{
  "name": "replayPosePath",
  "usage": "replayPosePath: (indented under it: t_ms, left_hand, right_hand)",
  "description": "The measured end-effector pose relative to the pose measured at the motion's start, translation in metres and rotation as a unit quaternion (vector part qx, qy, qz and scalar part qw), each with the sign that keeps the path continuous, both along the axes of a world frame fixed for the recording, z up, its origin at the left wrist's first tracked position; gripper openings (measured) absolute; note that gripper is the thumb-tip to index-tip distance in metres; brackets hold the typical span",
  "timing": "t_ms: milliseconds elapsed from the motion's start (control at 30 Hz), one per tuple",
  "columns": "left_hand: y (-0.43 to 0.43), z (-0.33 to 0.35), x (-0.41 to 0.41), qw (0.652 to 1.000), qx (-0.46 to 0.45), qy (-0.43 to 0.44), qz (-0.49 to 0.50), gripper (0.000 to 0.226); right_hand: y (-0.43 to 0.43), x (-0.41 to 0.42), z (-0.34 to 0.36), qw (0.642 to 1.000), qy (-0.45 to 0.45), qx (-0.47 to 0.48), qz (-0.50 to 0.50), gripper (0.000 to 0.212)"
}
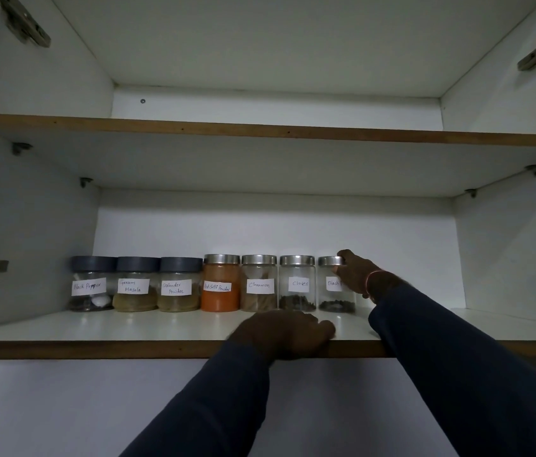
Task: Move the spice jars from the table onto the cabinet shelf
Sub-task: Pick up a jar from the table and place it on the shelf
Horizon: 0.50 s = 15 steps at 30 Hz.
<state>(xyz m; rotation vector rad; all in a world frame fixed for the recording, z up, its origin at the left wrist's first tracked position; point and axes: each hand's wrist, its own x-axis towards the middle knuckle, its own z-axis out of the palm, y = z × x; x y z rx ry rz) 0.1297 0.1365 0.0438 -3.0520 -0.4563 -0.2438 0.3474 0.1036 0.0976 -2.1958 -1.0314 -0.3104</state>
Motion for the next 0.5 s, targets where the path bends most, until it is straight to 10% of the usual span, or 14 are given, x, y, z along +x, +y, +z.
replayPosePath:
  t_ms: [333, 500]
  left_hand:
    - [0.004, -0.002, 0.002, 0.999, -0.02, -0.025, 0.011, 0.06]
    - [0.006, -0.015, -0.003, 0.97, -0.022, -0.243, 0.0, 0.04]
  right_hand:
    - [0.0, 0.003, -0.005, 0.999, -0.012, 0.039, 0.029, 0.059]
    - [-0.018, -0.02, 0.002, 0.979, -0.11, 0.162, -0.054, 0.031]
